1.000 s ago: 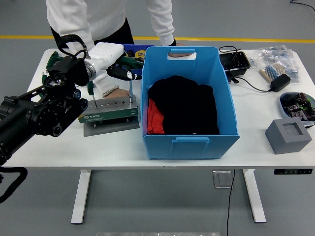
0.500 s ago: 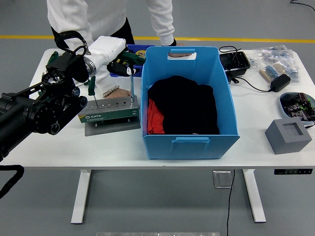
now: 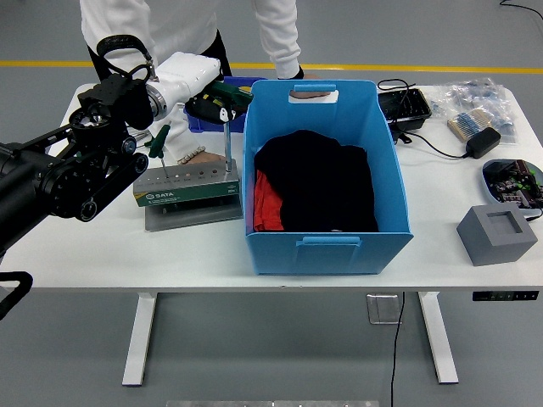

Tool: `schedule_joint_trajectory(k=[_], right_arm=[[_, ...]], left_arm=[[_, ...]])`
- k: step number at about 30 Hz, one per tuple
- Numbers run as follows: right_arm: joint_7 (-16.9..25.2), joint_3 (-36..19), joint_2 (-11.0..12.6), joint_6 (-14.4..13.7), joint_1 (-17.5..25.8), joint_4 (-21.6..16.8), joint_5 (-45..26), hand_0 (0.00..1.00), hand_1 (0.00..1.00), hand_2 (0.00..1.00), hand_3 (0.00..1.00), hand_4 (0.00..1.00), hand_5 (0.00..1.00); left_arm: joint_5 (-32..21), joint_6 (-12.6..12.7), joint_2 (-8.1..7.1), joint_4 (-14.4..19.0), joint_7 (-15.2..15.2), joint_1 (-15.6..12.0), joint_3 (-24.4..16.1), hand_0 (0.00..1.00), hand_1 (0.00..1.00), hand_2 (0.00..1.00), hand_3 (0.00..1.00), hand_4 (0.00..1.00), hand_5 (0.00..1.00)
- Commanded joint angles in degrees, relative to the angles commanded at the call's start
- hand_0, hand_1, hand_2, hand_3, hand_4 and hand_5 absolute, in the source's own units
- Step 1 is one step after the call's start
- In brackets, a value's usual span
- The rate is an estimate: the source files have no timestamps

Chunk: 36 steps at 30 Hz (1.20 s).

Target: Lift tool from toolbox,place it in box,lift tool from toolbox,place it in box

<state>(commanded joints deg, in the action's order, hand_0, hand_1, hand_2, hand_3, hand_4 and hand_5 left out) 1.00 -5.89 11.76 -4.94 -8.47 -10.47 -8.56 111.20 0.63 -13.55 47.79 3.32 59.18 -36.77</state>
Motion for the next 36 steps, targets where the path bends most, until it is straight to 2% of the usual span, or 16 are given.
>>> schedule_joint_trajectory(k=[8,19,26,36], right_arm=[[-0.07,-0.21,0.0,-0.03,0.16,0.05,0.25,0.738,0.728,0.775,0.609,0.827,0.747],[-0.06,-0.26,-0.06,-0.08,0.12,0.04,0.37,0.737,0.728,0.775,0.608,0.826,0.746],[-0.03,-0.16,-0.09,-0.09,0.18,0.03,0.1,0.736,0.728,0.775,0.608,0.826,0.745],[-0.18,-0.54,-0.23,-0.1,0.43,0.05,0.58,0.735,0.728,0.775,0.608,0.826,0.745]], left_arm=[[-2.69,-1.97,-1.36,0.61,1.37,1.74,0.67,0.065,0.002,0.002,0.043,0.692,0.391],[-2.32,-2.17,-1.11,1.98,1.55,1.79,3.8,0.067,0.002,0.002,0.047,0.695,0.392],[-1.79,-2.27,-1.53,3.11,1.83,1.06,3.63,0.067,0.002,0.002,0.048,0.695,0.391],[-0.57,-2.56,-2.69,6.49,2.94,-1.2,3.09,0.067,0.002,0.002,0.049,0.695,0.389]])
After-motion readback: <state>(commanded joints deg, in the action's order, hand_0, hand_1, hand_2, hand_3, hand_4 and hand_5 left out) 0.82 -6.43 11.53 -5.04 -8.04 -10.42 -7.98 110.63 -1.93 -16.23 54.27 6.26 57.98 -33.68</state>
